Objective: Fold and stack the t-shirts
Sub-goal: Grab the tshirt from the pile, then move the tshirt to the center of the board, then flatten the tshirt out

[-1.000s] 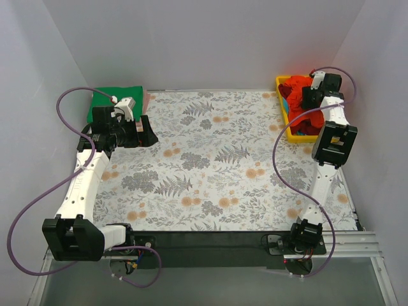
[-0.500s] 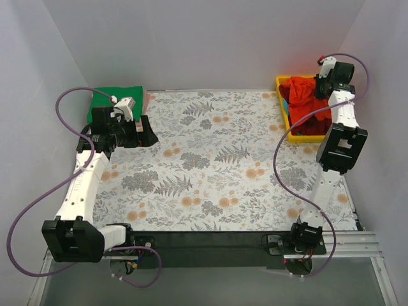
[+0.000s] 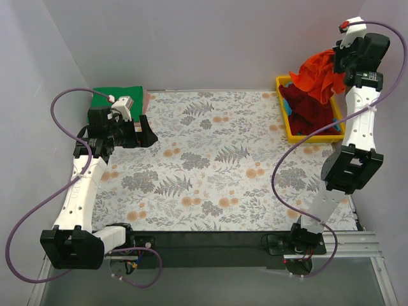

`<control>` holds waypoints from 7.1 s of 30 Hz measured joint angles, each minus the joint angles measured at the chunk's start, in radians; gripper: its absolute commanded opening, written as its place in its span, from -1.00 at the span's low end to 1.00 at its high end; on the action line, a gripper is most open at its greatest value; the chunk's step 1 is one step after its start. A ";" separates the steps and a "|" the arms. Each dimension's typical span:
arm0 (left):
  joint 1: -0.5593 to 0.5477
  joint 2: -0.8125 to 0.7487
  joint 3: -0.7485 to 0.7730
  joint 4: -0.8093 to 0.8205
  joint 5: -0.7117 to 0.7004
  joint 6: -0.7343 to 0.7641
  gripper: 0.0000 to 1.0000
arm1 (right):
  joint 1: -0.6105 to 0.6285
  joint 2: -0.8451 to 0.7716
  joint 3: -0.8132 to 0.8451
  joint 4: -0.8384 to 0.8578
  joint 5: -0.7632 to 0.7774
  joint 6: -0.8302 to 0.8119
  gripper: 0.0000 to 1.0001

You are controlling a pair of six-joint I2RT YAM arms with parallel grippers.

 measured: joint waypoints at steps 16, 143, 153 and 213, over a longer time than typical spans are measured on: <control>0.000 0.000 0.073 -0.009 0.047 -0.010 0.97 | 0.215 -0.589 -0.455 0.020 -0.376 0.097 0.85; 0.208 0.626 0.210 -0.206 0.121 0.458 -1.00 | 0.692 0.019 -0.715 -0.054 0.064 0.022 0.13; 0.209 0.626 0.211 -0.185 0.120 0.439 -1.00 | 0.657 0.075 -0.732 -0.032 0.032 -0.013 -0.67; 0.211 0.087 -0.410 -0.289 0.174 1.030 -0.14 | 0.391 -0.649 -1.246 -0.535 -0.175 -0.552 -0.97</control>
